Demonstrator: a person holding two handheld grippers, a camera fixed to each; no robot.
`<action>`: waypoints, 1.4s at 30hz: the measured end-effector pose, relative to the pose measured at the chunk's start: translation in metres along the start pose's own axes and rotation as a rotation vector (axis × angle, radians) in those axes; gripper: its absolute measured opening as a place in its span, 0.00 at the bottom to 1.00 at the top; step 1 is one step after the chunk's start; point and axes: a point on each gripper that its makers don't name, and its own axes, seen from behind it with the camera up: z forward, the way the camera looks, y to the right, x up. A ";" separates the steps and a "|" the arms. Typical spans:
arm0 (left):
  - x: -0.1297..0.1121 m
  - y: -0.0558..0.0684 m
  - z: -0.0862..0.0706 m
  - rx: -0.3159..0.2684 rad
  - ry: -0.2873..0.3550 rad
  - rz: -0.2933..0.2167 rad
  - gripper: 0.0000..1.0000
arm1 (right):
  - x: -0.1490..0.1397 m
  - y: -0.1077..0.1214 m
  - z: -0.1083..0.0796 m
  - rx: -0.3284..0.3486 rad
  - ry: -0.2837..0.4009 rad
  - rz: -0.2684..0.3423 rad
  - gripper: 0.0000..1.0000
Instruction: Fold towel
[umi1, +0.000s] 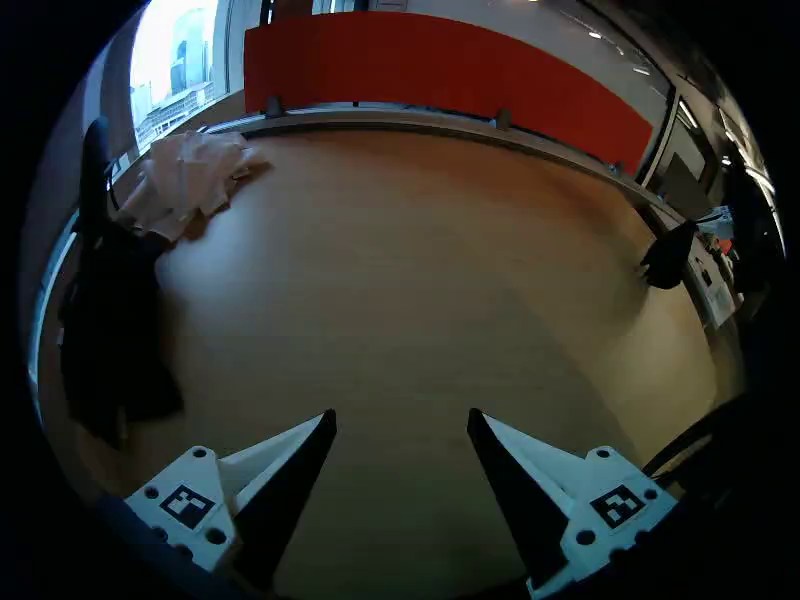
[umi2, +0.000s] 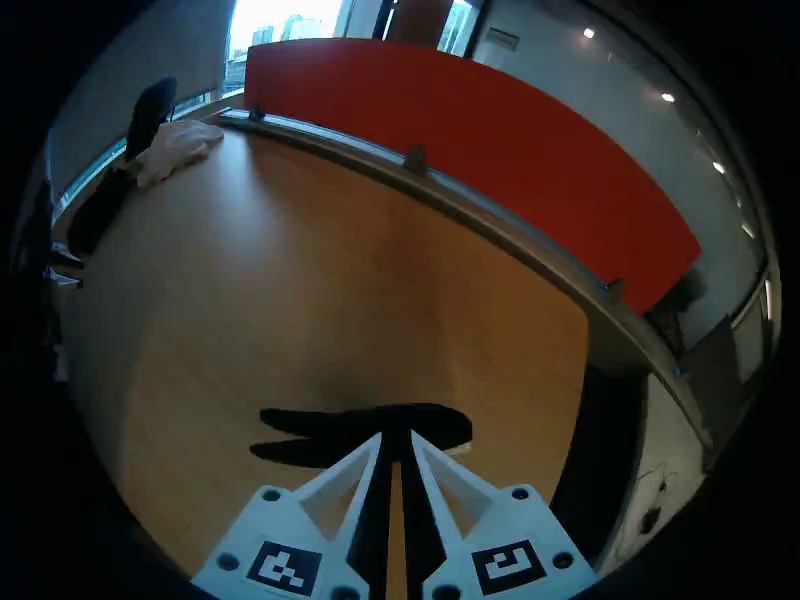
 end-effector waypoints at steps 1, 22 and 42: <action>0.000 0.000 0.000 0.000 0.000 0.000 0.98 | -0.005 0.001 0.000 -0.002 -0.007 0.000 0.05; 0.000 0.002 -0.002 0.003 -0.011 0.020 0.98 | -0.128 0.007 0.014 -0.047 -0.179 0.113 0.05; 0.002 0.004 -0.004 0.013 -0.020 0.034 0.98 | -0.198 -0.007 0.024 -0.066 -0.299 0.229 0.05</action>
